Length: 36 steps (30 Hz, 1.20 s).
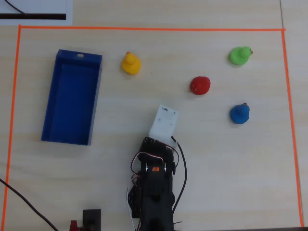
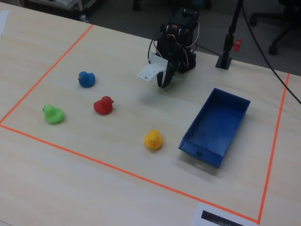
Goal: Grasp yellow duck and put it into box.
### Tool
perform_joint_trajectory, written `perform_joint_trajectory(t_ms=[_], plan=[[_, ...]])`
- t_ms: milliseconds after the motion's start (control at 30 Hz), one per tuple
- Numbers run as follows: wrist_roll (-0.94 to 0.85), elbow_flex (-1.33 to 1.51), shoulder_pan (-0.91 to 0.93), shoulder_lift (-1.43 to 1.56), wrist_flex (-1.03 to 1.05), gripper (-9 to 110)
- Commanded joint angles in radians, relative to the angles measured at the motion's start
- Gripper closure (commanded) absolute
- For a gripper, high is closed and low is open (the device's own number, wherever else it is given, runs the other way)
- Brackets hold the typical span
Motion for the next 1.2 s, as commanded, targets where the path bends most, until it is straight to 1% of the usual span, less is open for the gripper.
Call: perform_joint_trajectory(t_ms=[0, 967, 1167], plan=[[0.003, -0.008, 0.002, -0.008, 0.023, 99], [0.003, -0.008, -0.002, -0.008, 0.023, 99], [0.003, -0.008, -0.003, -0.008, 0.023, 101]])
